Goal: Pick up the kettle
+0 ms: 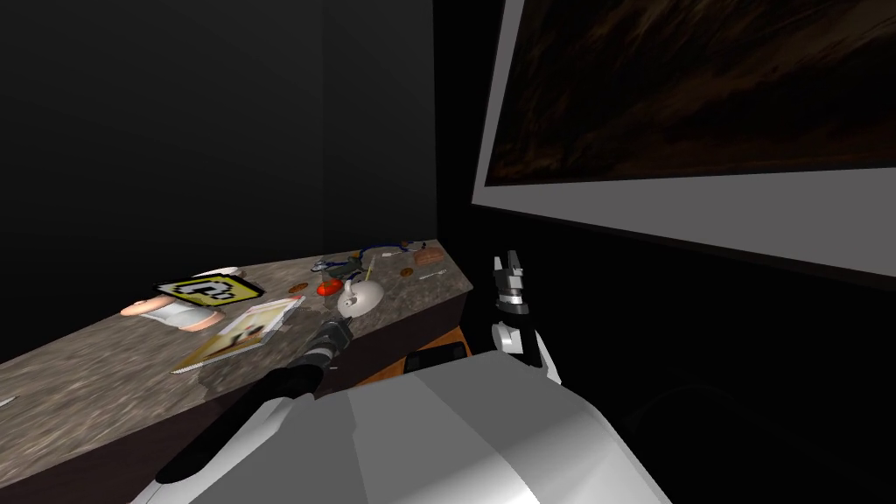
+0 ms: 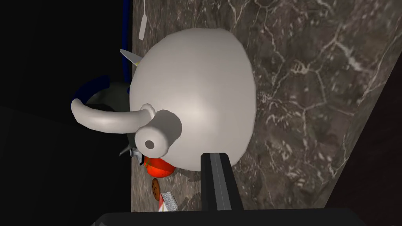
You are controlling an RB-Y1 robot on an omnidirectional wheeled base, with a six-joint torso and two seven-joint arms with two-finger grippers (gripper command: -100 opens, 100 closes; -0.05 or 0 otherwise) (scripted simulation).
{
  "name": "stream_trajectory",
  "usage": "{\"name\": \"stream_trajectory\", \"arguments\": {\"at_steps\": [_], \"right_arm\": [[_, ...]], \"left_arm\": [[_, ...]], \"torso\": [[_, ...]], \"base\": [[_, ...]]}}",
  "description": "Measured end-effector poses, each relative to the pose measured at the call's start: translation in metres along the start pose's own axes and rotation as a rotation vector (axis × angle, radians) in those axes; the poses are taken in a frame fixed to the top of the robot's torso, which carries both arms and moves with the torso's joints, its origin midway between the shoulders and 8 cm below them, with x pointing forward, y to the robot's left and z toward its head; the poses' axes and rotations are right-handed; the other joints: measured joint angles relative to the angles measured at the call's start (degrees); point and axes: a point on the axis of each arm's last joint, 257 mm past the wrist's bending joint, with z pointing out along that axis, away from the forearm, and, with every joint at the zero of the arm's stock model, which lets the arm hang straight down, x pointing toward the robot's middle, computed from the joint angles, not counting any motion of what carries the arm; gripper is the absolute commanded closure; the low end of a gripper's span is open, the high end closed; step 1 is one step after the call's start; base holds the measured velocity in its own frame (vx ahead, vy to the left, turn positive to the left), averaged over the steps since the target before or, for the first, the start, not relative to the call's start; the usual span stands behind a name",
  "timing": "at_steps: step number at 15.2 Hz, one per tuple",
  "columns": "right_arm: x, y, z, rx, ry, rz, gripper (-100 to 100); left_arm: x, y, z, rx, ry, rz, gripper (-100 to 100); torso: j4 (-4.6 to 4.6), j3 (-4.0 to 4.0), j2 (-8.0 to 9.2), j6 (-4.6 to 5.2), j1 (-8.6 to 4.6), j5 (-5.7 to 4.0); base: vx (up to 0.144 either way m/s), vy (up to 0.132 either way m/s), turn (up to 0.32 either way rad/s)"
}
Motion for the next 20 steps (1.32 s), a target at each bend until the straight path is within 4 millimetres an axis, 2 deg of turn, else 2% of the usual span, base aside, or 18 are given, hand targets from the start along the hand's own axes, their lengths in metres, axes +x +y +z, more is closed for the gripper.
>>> {"name": "stream_trajectory", "arguments": {"at_steps": [10,20], "right_arm": [[0.000,0.000,0.000,0.000,0.000,0.000,0],[0.000,0.000,0.000,0.000,0.000,0.000,0]], "left_arm": [[-0.018,-0.002,0.014,-0.091,-0.003,-0.103,-100],[-0.034,-0.010,0.023,-0.169,-0.015,-0.212,-100]], "torso": [[0.02,0.03,0.04,0.00,-0.01,0.00],[-0.02,-0.06,-0.12,0.00,-0.01,0.00]], "base": [[-0.041,-0.014,-0.020],[-0.007,-0.006,-0.016]]}}
